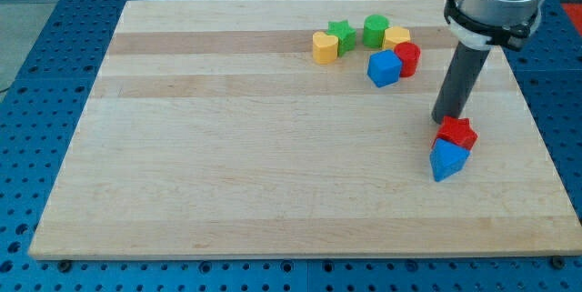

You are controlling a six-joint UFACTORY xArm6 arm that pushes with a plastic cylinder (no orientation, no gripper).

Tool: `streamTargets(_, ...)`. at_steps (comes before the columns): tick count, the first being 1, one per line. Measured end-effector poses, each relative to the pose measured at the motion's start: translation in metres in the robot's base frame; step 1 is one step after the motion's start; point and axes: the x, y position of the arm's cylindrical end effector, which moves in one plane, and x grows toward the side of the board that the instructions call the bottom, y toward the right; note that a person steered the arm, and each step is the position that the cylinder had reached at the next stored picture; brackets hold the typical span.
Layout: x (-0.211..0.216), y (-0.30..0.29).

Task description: Slide the red star closer to the yellow heart

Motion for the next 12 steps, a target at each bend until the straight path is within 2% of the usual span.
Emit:
streamTargets(2, 0.000, 0.052)
streamTargets(4, 0.004, 0.058)
streamTargets(6, 0.022, 0.143)
streamTargets(7, 0.036, 0.107)
streamTargets(9, 0.037, -0.051)
streamTargets(10, 0.037, -0.093)
streamTargets(11, 0.041, -0.082)
streamTargets(12, 0.055, -0.097)
